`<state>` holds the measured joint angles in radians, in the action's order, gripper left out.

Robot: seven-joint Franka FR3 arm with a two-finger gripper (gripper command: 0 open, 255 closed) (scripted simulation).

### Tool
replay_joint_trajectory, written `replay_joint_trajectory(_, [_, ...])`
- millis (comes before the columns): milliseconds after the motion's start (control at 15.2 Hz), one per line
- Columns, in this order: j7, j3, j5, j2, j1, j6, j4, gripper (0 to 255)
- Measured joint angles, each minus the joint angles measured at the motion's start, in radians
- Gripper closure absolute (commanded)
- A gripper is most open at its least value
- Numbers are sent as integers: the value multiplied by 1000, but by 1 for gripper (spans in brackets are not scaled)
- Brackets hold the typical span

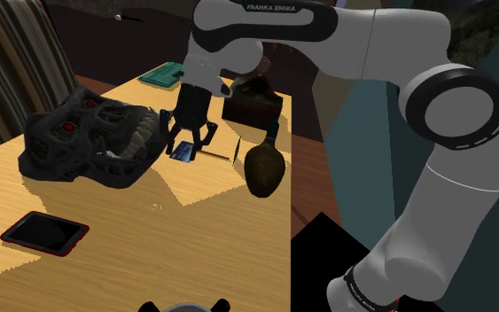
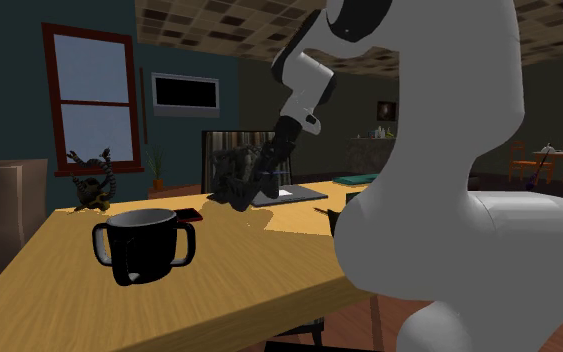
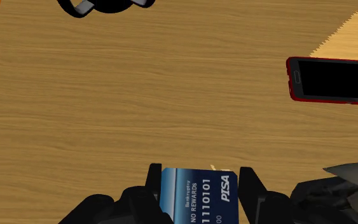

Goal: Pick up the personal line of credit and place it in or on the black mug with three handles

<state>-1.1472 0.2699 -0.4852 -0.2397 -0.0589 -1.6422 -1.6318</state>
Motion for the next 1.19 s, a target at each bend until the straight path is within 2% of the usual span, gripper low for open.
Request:
replay_joint_trajectory(396, [-28,3,-6,25,0,48,33,255])
replay_joint_trajectory(1188, [-132,98,-129,317,-94,-95,-311,255])
